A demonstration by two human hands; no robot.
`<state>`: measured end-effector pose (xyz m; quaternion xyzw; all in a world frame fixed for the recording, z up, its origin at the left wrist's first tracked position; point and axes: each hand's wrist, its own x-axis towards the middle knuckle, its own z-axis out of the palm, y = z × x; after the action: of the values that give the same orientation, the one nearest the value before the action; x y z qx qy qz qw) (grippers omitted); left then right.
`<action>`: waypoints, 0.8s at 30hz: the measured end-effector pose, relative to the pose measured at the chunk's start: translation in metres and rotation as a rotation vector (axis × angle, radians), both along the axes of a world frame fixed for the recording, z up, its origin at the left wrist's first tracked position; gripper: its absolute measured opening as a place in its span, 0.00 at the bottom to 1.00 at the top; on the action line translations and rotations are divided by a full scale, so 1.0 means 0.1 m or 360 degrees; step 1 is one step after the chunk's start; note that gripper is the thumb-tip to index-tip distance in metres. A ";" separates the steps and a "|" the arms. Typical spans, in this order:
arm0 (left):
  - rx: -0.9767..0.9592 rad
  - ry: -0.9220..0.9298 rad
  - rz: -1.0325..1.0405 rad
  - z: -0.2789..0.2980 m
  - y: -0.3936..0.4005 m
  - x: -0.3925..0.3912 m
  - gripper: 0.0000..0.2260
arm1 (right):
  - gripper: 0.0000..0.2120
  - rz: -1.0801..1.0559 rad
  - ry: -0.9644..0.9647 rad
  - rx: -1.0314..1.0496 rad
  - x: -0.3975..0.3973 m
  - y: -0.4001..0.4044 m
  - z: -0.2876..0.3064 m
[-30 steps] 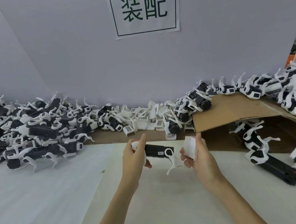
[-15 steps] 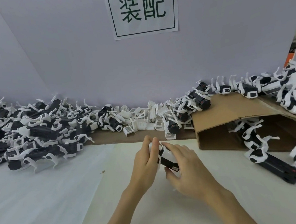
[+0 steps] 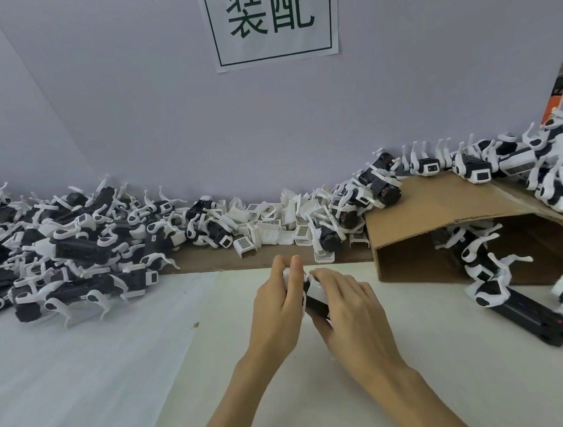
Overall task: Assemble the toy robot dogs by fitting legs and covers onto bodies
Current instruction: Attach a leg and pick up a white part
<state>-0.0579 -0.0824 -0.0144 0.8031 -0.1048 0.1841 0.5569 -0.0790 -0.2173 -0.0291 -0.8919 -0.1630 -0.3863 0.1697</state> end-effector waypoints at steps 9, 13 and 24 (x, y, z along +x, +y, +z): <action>0.0127 0.0023 0.0092 0.03 -0.04 -0.04 0.25 | 0.26 -0.0042 -0.0059 0.0068 0.01 0.02 -0.02; 0.0068 0.0058 0.0129 0.05 -0.04 -0.04 0.28 | 0.33 -0.0020 0.0105 0.0151 0.02 0.04 -0.04; -0.0053 0.0123 0.0214 0.05 -0.01 0.00 0.33 | 0.27 0.0016 0.0221 0.0199 -0.02 -0.01 0.01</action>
<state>-0.0584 -0.0835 -0.0095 0.8054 -0.0261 0.1917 0.5602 -0.0814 -0.2182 -0.0285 -0.9034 -0.1307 -0.3320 0.2380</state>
